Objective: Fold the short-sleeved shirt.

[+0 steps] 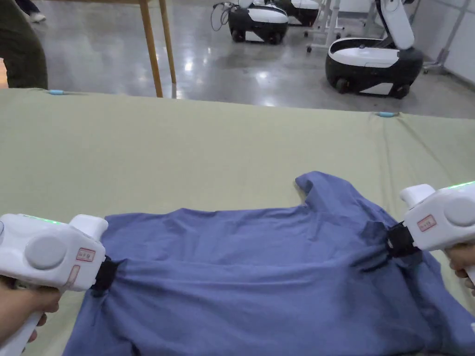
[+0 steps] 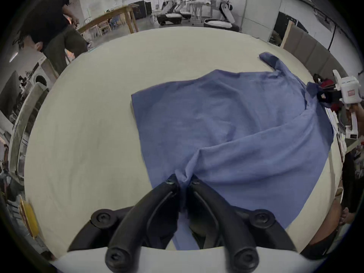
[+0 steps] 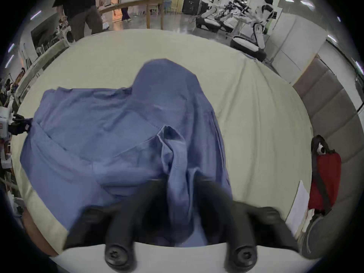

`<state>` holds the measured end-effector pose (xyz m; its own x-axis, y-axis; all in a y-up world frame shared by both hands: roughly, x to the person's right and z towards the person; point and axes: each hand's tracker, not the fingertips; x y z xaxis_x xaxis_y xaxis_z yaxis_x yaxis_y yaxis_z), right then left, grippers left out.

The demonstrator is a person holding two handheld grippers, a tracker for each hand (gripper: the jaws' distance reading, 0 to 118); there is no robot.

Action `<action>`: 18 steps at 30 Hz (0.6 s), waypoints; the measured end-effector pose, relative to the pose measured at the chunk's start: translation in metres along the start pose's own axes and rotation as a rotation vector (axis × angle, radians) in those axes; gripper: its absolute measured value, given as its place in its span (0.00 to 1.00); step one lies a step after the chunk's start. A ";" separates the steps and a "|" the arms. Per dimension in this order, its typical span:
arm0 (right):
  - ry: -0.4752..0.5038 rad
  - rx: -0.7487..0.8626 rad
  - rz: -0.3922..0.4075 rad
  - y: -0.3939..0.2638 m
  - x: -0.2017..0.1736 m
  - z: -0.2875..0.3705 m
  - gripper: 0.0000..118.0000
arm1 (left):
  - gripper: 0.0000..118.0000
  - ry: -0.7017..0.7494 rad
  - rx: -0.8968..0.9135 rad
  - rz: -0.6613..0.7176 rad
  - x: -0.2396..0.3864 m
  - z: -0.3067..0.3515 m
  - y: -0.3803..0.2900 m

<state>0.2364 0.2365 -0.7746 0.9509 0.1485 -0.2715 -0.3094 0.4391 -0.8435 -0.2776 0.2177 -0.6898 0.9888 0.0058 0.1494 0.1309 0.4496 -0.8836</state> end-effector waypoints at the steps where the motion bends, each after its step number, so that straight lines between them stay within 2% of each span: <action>1: -0.008 0.015 -0.015 -0.004 0.004 0.004 0.69 | 0.43 -0.003 0.000 0.016 -0.001 0.002 -0.002; 2: -0.011 0.058 -0.045 -0.009 0.008 0.014 0.82 | 0.80 -0.001 0.002 0.026 -0.003 0.006 -0.006; 3: 0.002 0.129 -0.080 -0.015 0.012 0.029 0.81 | 1.00 0.004 0.001 0.032 -0.005 0.013 -0.012; 5: 0.042 0.288 -0.158 -0.034 0.017 0.068 0.81 | 0.97 -0.016 0.157 0.044 -0.003 0.043 -0.026; 6: 0.056 0.388 -0.179 -0.052 0.015 0.093 0.82 | 0.97 0.000 0.166 0.088 -0.003 0.058 -0.037; 8: 0.013 0.553 -0.206 -0.104 -0.002 0.142 0.82 | 0.97 0.037 0.315 0.150 0.005 0.096 -0.069; 12: -0.022 0.655 -0.274 -0.213 -0.048 0.195 0.83 | 0.96 0.006 0.545 0.255 0.033 0.145 -0.147; 14: -0.015 0.639 -0.286 -0.251 -0.063 0.197 0.78 | 0.93 0.012 0.590 0.274 0.050 0.153 -0.181; 15: -0.034 0.634 -0.308 -0.270 -0.073 0.198 0.67 | 0.89 0.023 0.596 0.270 0.060 0.155 -0.199; 16: -0.033 0.620 -0.324 -0.285 -0.080 0.199 0.40 | 0.70 0.015 0.586 0.260 0.066 0.156 -0.211; 17: -0.018 0.611 -0.330 -0.294 -0.087 0.199 0.14 | 0.45 0.011 0.586 0.247 0.072 0.157 -0.222; 18: -0.013 0.611 -0.338 -0.303 -0.091 0.198 0.03 | 0.10 0.011 0.581 0.239 0.076 0.157 -0.229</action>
<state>0.2425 0.2651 -0.4029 0.9967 -0.0753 -0.0315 0.0519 0.8821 -0.4681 -0.2437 0.2558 -0.4060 0.9869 0.1585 -0.0303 -0.1519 0.8492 -0.5058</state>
